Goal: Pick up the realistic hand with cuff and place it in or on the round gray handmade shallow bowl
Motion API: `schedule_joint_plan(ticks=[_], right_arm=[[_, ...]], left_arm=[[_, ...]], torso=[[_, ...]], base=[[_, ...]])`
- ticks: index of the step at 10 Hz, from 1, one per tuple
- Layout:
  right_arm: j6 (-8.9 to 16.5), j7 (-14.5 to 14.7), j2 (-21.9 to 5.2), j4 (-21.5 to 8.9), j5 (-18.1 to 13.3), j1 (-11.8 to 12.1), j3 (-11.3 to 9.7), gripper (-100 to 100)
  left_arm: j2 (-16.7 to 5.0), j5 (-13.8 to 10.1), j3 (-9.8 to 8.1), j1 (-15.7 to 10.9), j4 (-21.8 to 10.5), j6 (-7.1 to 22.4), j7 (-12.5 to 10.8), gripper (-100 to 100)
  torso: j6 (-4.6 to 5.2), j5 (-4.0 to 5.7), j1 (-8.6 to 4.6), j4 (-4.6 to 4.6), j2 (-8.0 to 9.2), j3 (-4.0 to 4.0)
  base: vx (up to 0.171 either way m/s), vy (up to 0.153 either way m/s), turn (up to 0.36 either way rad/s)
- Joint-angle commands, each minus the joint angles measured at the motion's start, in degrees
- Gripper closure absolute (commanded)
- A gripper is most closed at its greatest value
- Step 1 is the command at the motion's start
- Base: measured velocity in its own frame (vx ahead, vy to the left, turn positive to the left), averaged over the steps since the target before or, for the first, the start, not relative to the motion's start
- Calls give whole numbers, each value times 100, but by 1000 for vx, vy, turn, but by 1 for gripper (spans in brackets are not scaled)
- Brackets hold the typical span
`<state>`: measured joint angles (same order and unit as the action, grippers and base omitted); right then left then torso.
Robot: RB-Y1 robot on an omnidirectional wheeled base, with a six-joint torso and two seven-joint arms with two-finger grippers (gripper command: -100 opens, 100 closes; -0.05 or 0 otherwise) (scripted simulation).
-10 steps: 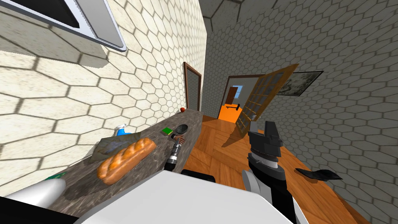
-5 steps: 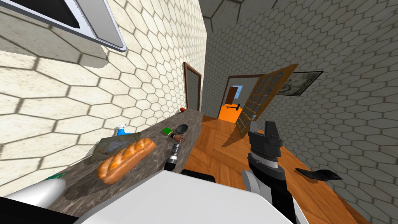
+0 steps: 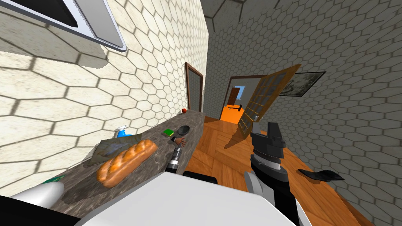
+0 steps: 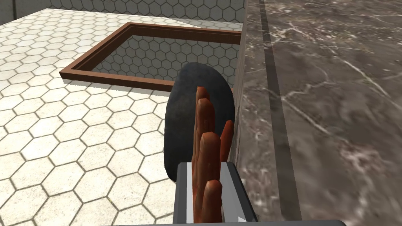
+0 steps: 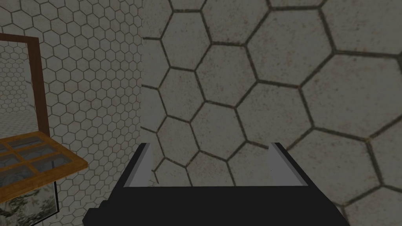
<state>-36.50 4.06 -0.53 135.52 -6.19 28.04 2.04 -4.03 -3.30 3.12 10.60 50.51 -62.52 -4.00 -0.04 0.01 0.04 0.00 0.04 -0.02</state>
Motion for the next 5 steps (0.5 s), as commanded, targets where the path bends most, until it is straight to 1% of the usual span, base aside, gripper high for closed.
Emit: schedule_joint_plan(ticks=[1,2,3,4,5], right_arm=[[0,0,0,0,0,0,0,0],[0,0,0,0,0,0,0,0],[0,0,0,0,0,0,0,0],[0,0,0,0,0,-1,0,0],[0,0,0,0,0,-2,-1,0]], left_arm=[[0,0,0,0,0,0,0,100],[3,2,3,15,-7,-26,3,0],[-46,-2,-38,-170,9,201,-61,100],[-74,-7,-71,-280,5,361,-100,100],[-104,-15,-111,-411,-3,491,-147,100]], torso=[[0,0,0,0,0,0],[2,2,-2,-3,-1,-1],[2,2,-3,-3,-1,-1],[6,3,-10,-8,21,-13],[4,0,-11,-6,46,-24]], base=[[0,0,0],[0,0,0],[-84,-15,-58],[-152,-15,-61],[-187,17,-54]])
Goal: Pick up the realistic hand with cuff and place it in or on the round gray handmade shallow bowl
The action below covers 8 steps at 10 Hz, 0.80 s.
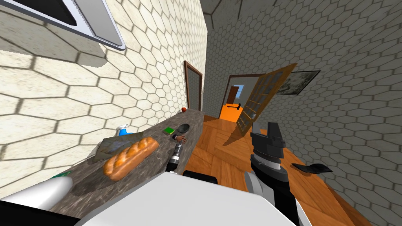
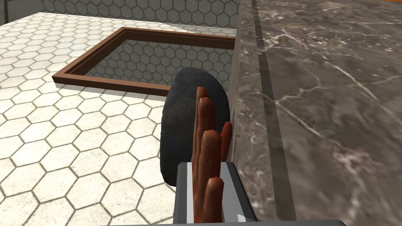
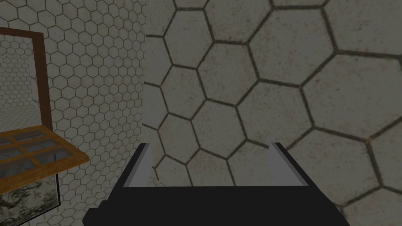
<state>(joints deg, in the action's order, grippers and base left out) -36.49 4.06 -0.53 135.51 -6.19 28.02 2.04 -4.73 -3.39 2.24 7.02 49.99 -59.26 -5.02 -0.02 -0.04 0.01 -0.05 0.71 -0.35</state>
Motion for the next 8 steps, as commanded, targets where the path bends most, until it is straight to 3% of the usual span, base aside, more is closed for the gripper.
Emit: schedule_joint_plan(ticks=[1,5,6,7,8], right_arm=[[0,0,0,0,0,0,0,0],[0,0,0,0,0,1,0,0],[0,0,0,0,0,1,0,0],[0,0,0,0,0,1,0,0],[0,0,0,0,0,1,0,0]], left_arm=[[-34,-5,-23,-52,48,234,-44,100],[-100,-27,-124,-370,22,733,-151,100],[-135,-42,-183,-552,6,931,-208,100],[-135,-42,-183,-552,6,1029,-208,100],[-172,-59,-244,-742,-11,1298,-265,100]], torso=[[0,0,0,0,0,0],[-2,-1,6,12,-33,21],[-3,-1,4,15,-38,25],[-1,0,1,13,-31,21],[-3,-1,0,16,-30,21]], base=[[-139,-1,-27],[-88,8,-31],[-101,8,-60],[-102,3,-30],[-132,18,-48]])
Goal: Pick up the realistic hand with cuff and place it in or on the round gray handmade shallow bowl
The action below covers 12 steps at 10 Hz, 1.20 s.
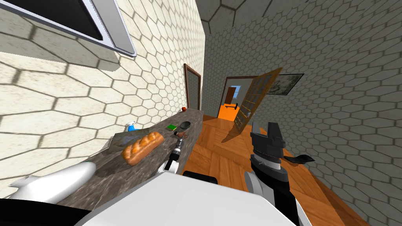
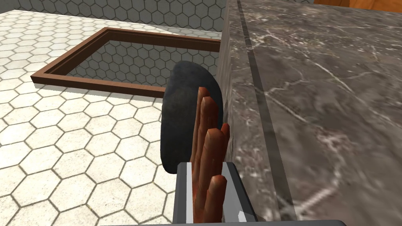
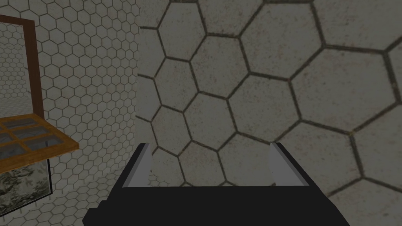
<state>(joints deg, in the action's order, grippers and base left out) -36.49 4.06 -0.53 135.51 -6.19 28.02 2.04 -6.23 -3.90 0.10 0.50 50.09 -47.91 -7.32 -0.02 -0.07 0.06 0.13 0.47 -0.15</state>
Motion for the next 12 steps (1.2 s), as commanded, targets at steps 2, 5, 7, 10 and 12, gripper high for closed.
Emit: schedule_joint_plan(ticks=[2,5,7,10,12], right_arm=[[0,0,0,0,0,1,0,0],[0,0,0,0,0,0,0,0],[0,0,0,0,0,0,0,0],[0,0,0,0,0,1,0,0],[0,0,0,0,0,1,0,0]], left_arm=[[-58,-28,-93,-302,-38,387,-91,100],[-95,-49,-157,-519,-55,924,-145,100],[-133,-73,-221,-744,-71,1252,-194,100],[-172,-100,-286,-977,-85,1698,-239,100],[-212,-130,-349,-1215,-96,2013,-277,100]], torso=[[-5,-4,-1,9,-5,6],[-2,-5,0,9,-4,6],[-6,-7,12,10,0,5],[-6,-10,7,17,-10,13],[-5,-9,5,16,-6,10]], base=[[-111,4,-54],[-110,3,-41],[-124,20,-47],[-84,3,-38],[-115,-7,-56]])
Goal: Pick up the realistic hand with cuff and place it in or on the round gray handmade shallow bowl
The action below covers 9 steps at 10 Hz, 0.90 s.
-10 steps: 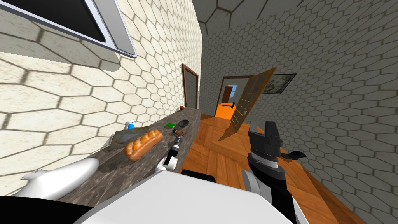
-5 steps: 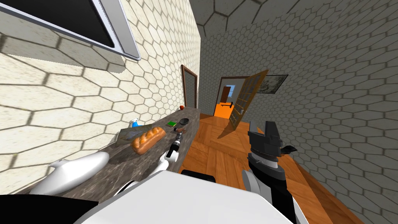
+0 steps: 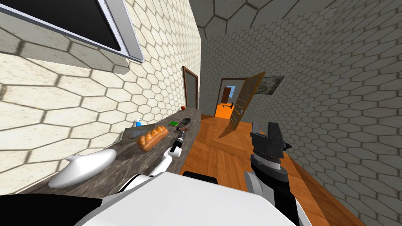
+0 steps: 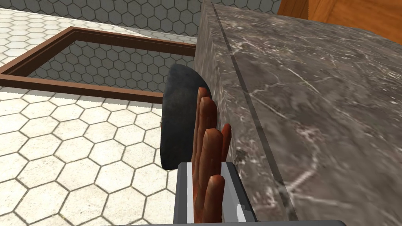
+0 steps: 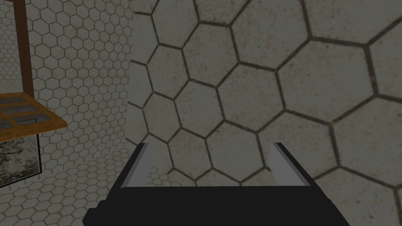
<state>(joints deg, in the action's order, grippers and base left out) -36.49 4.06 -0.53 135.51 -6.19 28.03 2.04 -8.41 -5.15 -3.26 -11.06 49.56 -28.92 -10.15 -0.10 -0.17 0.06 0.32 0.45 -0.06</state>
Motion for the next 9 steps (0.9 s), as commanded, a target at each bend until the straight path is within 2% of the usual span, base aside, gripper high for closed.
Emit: schedule_joint_plan(ticks=[1,2,4,5,7,8,9], right_arm=[[0,0,0,0,0,0,0,0],[0,0,0,0,0,1,0,0],[0,0,0,0,0,0,0,0],[0,0,0,0,0,1,0,0],[0,0,0,0,0,0,0,0],[0,0,0,0,0,1,0,0],[0,0,0,0,0,0,0,0]], left_arm=[[5,-5,-14,-59,-43,228,6,100],[-37,-38,-76,-300,-51,427,-25,100],[-37,-38,-76,-300,-51,657,-25,100],[-80,-75,-137,-544,-55,870,-48,100],[-80,-75,-137,-544,-55,1095,-48,100],[-125,-113,-195,-788,-57,1312,-63,100],[-125,-113,-195,-788,-57,1453,-63,100]], torso=[[0,0,0,0,0,0],[-3,0,3,3,-15,8],[0,1,5,1,-12,6],[-4,1,7,3,-19,10],[-1,3,2,-2,-8,2],[-4,3,5,1,-19,9],[2,5,3,-4,-12,4]], base=[[-58,-7,7],[-77,4,-56],[-70,3,-33],[-98,-8,-60],[-66,2,-25],[-87,-1,-51],[-89,3,-50]])
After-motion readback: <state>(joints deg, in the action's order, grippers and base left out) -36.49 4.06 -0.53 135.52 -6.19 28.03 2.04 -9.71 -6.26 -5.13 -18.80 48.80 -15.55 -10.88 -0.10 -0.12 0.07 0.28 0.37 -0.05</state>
